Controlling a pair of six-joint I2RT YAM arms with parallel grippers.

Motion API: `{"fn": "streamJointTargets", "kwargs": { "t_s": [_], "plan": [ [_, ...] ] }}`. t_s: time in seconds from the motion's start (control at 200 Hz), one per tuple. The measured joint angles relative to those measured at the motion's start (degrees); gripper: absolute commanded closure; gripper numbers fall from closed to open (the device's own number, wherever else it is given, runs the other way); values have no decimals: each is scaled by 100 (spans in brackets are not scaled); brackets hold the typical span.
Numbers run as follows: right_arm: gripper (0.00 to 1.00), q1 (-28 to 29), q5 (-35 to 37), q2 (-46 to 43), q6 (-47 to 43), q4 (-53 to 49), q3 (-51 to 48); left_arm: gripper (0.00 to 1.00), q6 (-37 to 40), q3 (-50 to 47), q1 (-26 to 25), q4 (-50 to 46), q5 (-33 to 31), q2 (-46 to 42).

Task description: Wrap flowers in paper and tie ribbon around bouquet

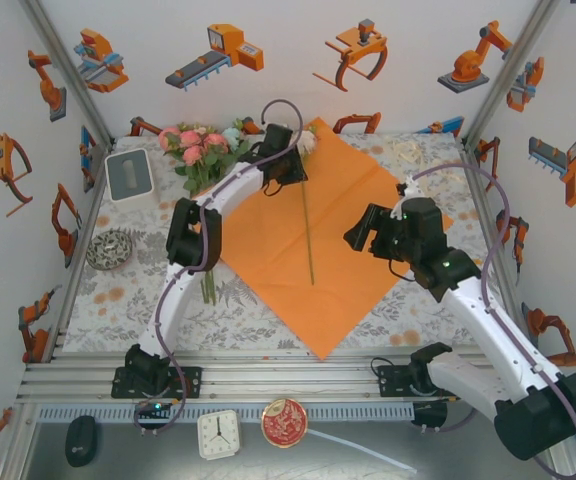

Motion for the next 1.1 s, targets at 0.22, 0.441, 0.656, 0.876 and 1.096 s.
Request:
{"fn": "streamJointTargets", "kwargs": {
  "t_s": [0.22, 0.441, 0.656, 0.876, 1.096],
  "plan": [
    [30, -4, 24, -232, 4, -37, -50, 61, 437, -461, 234, -188, -24, -719],
    [30, -4, 37, -286, 4, -37, -81, 61, 1292, -2929, 1001, 92, -496, -3567],
    [31, -4, 17, -81, 4, 127, -81, 62, 1969, -3950, 2321, 129, -881, -4916],
    [31, -4, -26, 140, 4, 177, -81, 64, 2006, -4216, 2914, -146, -485, -3945],
    [31, -4, -7, 50, 4, 157, -81, 66, 1974, -3908, 3073, -581, -289, -2898]
  ]
}}
